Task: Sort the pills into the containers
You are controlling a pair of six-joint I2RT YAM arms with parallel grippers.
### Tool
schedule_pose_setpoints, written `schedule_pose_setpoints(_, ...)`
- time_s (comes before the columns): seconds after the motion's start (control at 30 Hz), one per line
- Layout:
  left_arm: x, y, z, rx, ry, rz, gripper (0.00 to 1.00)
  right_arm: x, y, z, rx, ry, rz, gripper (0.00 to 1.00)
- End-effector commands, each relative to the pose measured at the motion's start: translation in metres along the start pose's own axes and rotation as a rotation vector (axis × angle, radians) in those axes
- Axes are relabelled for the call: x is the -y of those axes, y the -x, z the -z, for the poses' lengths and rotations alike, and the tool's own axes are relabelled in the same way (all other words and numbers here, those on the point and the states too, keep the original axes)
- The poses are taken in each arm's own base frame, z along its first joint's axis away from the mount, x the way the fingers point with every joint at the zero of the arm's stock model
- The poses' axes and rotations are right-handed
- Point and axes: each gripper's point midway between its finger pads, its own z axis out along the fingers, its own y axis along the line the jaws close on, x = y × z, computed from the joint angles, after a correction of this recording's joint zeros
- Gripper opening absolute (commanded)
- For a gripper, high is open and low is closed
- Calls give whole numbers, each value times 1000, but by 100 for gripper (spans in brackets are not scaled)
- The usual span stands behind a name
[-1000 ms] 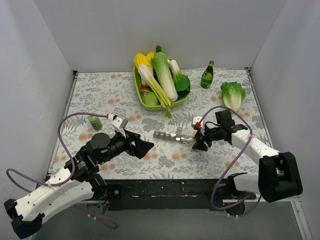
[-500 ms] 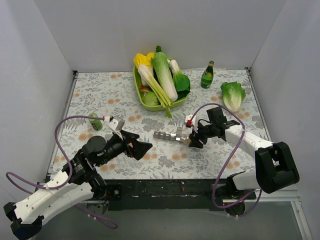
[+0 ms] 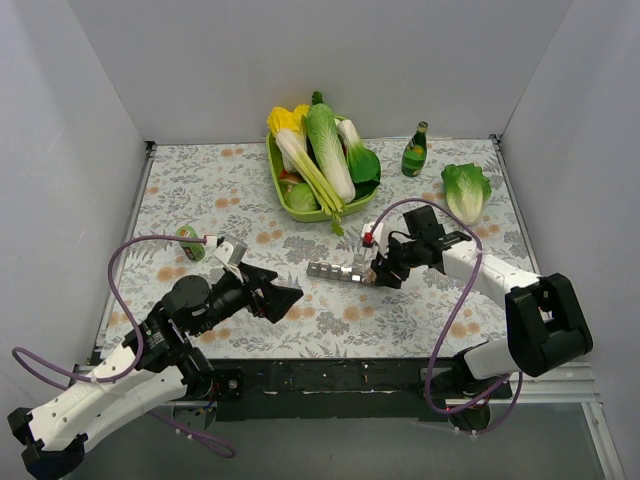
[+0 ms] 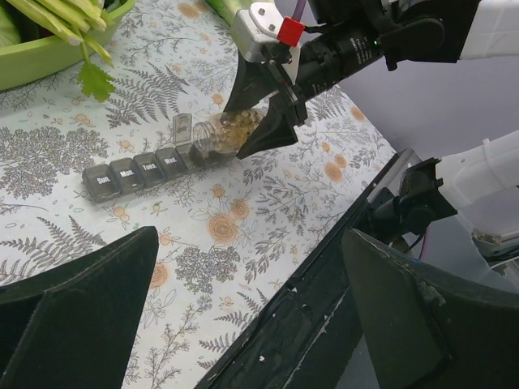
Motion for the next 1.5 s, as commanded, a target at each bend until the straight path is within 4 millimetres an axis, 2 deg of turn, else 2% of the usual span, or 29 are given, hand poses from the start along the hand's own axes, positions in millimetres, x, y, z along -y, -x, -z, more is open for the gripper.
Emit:
schedule_pose_setpoints(0.0, -1, 2, 2, 18, 1, -1, 98, 6, 12, 1, -18, -14, 8, 10)
schedule_pose_setpoints(0.2, -1, 3, 4, 22, 0, 1, 98, 1, 8, -3, -56, -12, 14, 9)
schedule_pose_setpoints(0.77, 0, 3, 5, 25, -5, 1, 98, 4, 3, -3, -144, -41, 16, 9)
schedule_pose_setpoints(1.47, 0, 2, 7, 28, -9, 7, 98, 8, 7, 0, -206, -52, 34, 8)
